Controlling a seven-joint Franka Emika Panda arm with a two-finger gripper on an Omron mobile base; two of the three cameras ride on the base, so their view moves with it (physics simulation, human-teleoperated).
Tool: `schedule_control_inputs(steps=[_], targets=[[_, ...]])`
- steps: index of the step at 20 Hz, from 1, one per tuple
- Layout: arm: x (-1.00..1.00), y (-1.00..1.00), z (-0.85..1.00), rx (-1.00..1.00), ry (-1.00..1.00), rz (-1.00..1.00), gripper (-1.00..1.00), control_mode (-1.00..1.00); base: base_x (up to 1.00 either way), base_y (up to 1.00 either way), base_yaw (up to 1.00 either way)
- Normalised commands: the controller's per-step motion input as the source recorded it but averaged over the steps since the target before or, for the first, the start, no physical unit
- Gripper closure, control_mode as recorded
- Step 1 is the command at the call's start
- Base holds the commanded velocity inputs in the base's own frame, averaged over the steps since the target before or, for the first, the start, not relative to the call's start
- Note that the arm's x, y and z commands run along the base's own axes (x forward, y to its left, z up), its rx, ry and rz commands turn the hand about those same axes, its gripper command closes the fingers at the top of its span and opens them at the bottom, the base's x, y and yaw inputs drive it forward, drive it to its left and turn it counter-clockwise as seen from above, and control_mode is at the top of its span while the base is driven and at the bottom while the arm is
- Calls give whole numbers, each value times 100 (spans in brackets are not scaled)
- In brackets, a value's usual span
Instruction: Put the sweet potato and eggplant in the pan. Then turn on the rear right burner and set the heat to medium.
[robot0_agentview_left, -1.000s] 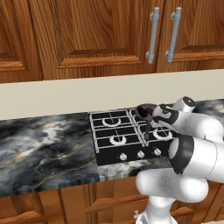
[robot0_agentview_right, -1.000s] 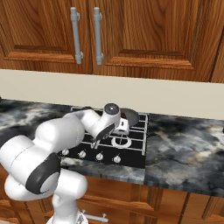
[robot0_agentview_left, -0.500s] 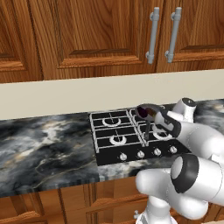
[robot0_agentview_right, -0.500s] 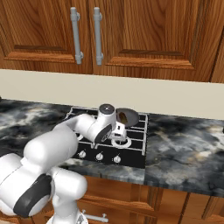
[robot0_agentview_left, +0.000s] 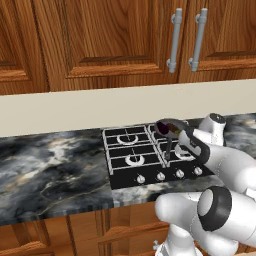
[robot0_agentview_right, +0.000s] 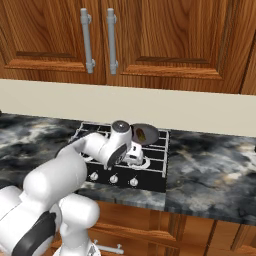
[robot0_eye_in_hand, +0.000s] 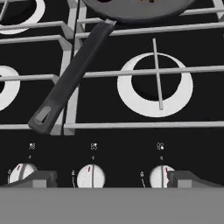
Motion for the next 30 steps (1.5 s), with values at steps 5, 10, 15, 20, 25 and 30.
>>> schedule_control_inputs(steps=[5, 10, 15, 20, 25, 30], targets=[[-30, 8, -31, 0, -2, 4, -100, -100, 0, 0, 0], [-22, 19, -11, 0, 0, 6, -100, -100, 0, 0, 0], [-10, 31, 0, 0, 0, 5, -100, -100, 0, 0, 0], [-1, 8, 0, -1, 1, 2, -100, -100, 0, 0, 0], [0, 0, 0, -2, 3, 0, -100, -100, 0, 0, 0], [0, 0, 0, -4, 8, 0, -100, -100, 0, 0, 0]])
